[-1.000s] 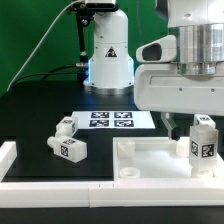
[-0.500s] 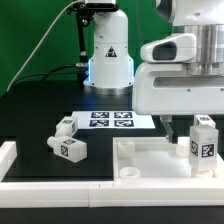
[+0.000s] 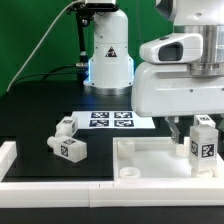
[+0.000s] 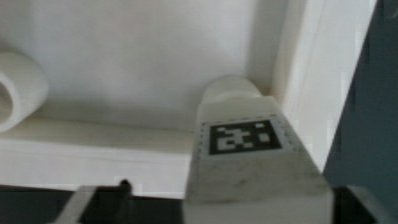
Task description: Assemble one leg
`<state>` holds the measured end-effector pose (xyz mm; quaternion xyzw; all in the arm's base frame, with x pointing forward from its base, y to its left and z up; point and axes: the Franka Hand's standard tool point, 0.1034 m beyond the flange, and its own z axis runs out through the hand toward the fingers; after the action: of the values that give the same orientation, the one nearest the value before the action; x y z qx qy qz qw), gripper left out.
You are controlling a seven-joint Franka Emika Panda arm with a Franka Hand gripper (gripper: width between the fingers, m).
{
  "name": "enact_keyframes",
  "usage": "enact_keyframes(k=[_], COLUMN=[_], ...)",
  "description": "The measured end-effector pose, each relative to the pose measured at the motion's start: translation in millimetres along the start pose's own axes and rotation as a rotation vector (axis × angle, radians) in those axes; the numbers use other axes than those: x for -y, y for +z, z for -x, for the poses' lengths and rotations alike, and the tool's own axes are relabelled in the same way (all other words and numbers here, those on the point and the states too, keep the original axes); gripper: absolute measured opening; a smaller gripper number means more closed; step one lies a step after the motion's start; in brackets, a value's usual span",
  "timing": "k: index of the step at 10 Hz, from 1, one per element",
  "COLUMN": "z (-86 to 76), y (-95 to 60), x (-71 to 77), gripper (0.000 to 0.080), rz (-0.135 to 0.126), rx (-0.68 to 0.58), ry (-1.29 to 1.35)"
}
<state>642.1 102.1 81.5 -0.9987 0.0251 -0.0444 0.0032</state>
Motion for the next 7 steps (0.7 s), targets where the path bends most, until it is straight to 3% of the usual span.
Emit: enact_keyframes(k=[1, 4, 7], z=[0.1, 2.9, 3.4], y=[0.1, 0.7, 3.7], x=[0.0, 10.3, 8.3], gripper=[0.0302, 0.0290, 0.0290], rz=[0.000, 0.009, 0.002], rx=[0.000, 0.000, 0.003], ry=[0.056, 0.325, 0.726])
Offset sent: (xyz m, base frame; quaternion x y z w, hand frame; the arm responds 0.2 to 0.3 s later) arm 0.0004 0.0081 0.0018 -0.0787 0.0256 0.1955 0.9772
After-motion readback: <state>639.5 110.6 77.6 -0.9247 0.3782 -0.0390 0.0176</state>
